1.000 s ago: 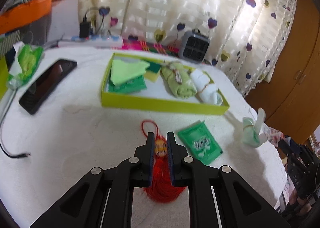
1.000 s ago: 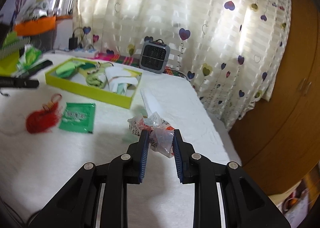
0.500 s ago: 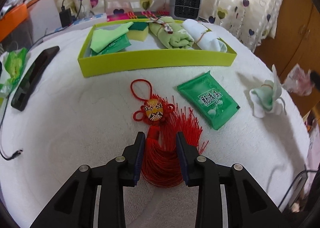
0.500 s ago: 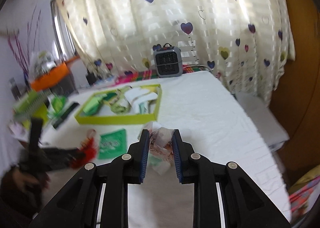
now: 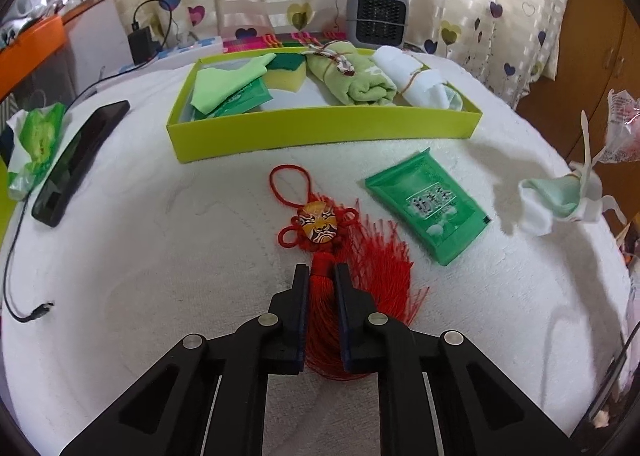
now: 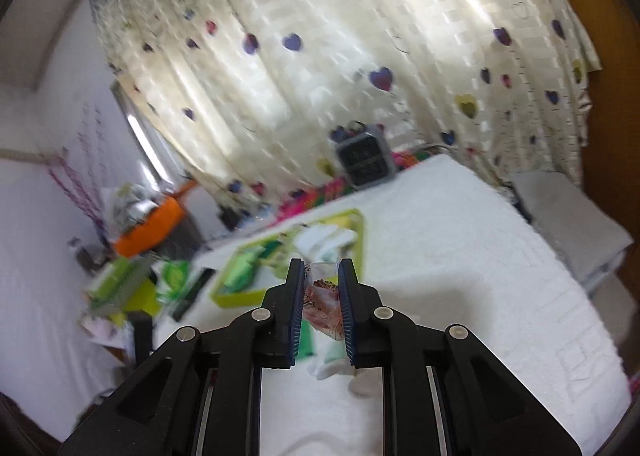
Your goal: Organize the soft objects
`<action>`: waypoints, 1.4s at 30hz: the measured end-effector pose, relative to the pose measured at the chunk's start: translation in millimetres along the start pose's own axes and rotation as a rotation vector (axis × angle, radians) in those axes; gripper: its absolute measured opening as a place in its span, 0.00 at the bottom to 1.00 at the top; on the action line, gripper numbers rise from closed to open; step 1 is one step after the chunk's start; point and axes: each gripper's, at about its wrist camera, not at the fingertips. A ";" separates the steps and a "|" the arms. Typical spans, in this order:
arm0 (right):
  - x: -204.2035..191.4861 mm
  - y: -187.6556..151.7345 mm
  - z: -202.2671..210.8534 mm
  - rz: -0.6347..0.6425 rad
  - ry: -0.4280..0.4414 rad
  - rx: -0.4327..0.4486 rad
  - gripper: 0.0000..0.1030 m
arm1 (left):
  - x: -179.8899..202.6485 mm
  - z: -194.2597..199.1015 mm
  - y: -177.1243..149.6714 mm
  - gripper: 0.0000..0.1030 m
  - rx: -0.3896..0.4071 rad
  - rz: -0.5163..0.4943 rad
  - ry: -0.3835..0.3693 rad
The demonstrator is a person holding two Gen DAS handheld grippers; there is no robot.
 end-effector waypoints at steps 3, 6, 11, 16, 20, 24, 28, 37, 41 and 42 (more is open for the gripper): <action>-8.2 2.1 -3.6 0.050 -0.068 0.007 0.14 | 0.8 1.2 0.1 0.11 0.010 0.008 -0.020; 6.5 7.0 -2.4 -0.071 0.055 0.002 0.04 | -1.4 2.6 -0.1 0.11 0.016 0.023 -0.034; 6.5 5.5 -3.9 -0.027 -0.038 0.004 0.04 | -3.4 2.8 1.6 0.11 0.021 0.032 -0.035; -3.0 -13.8 -18.4 0.117 -0.091 -0.114 0.04 | -5.2 0.4 0.4 0.11 0.016 0.040 -0.040; 3.4 -41.3 -28.9 0.151 -0.091 -0.236 0.21 | -9.1 1.1 0.0 0.11 0.017 0.055 -0.048; 9.8 -66.3 -33.1 0.156 -0.085 -0.331 0.51 | -9.6 1.7 -0.2 0.11 0.019 0.059 -0.051; 6.7 -84.7 -35.7 0.167 -0.060 -0.370 0.51 | -10.6 2.1 -0.7 0.11 0.019 0.072 -0.062; -17.2 -105.0 -52.8 0.321 -0.142 -0.396 0.60 | -11.3 1.8 -0.9 0.11 0.020 0.072 -0.063; -27.6 -113.0 -56.1 0.390 -0.202 -0.384 0.60 | -11.4 1.7 -0.8 0.11 0.019 0.073 -0.065; -30.4 -115.2 -55.4 0.408 -0.216 -0.377 0.59 | -11.4 1.6 -0.9 0.11 0.019 0.072 -0.064</action>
Point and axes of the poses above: each gripper's, at about its wrist camera, not at the fingertips, and z roughly against the way its jaws point, x to its right, y to its top, and after that the axes turned 12 degrees about -y, right-handed
